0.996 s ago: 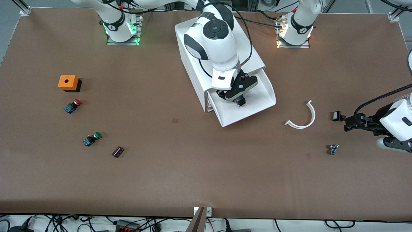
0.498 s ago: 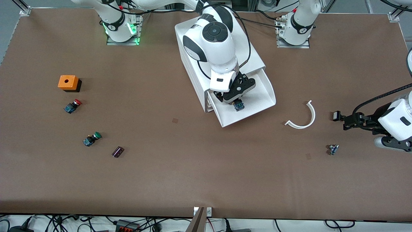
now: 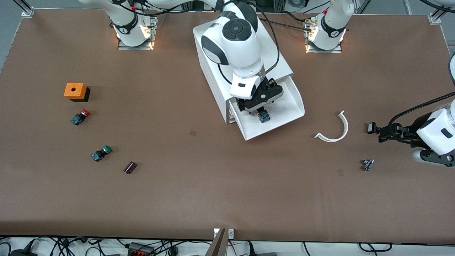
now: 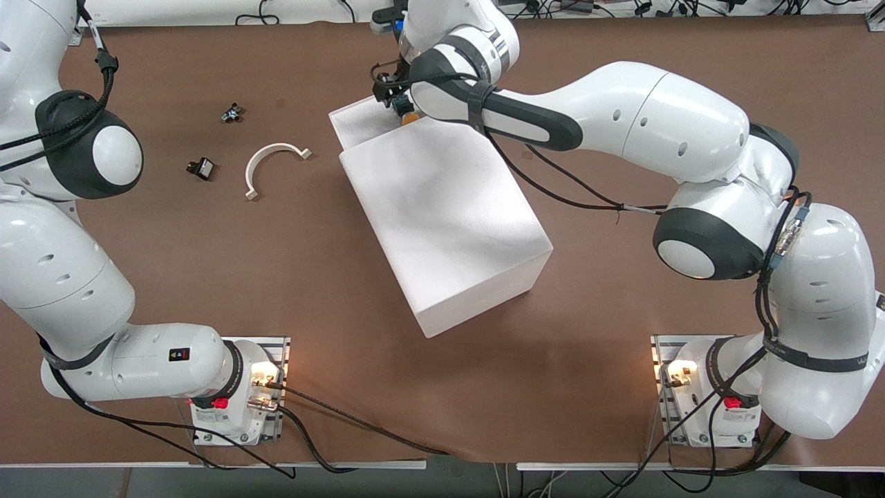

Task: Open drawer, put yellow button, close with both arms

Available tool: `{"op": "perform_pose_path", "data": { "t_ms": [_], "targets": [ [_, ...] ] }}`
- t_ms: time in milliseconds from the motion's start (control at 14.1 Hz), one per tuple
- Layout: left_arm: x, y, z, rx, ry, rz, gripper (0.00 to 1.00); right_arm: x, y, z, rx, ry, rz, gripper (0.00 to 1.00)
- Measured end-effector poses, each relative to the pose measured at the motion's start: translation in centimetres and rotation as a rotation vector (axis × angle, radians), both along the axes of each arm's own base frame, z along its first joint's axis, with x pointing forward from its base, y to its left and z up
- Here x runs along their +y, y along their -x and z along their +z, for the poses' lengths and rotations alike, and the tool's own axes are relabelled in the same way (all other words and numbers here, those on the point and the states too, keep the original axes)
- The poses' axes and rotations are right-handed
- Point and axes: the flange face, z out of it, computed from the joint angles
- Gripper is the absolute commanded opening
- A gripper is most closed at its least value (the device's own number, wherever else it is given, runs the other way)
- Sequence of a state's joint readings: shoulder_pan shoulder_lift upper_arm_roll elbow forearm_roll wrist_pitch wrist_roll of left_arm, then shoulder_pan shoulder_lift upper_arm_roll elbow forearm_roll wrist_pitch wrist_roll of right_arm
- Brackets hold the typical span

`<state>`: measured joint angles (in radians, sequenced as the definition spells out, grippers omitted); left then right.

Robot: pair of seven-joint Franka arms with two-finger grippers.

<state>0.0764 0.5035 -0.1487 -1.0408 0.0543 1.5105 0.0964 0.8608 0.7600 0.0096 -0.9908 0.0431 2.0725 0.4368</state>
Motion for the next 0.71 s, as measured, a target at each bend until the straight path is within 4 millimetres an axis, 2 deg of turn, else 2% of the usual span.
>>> {"op": "perform_pose_path", "data": {
  "t_ms": [142,356,498,711],
  "targets": [
    [-0.6,0.5,-0.3,0.046,0.008,0.004,1.0,-2.0,-1.3,2.6,0.008,0.022,-0.032,1.0],
    [-1.6,1.4,-0.7,0.123,0.087,0.029,1.0,-9.0,-5.8,5.6,0.046,0.078,-0.128,1.0],
    [-1.9,1.8,-0.9,0.155,0.112,0.058,1.0,-14.5,-9.1,6.0,0.081,0.132,-0.162,1.0],
    [-2.4,2.3,-1.2,0.197,0.11,0.059,1.0,-22.3,-13.3,4.9,0.145,0.205,-0.218,1.0]
  ]
}}
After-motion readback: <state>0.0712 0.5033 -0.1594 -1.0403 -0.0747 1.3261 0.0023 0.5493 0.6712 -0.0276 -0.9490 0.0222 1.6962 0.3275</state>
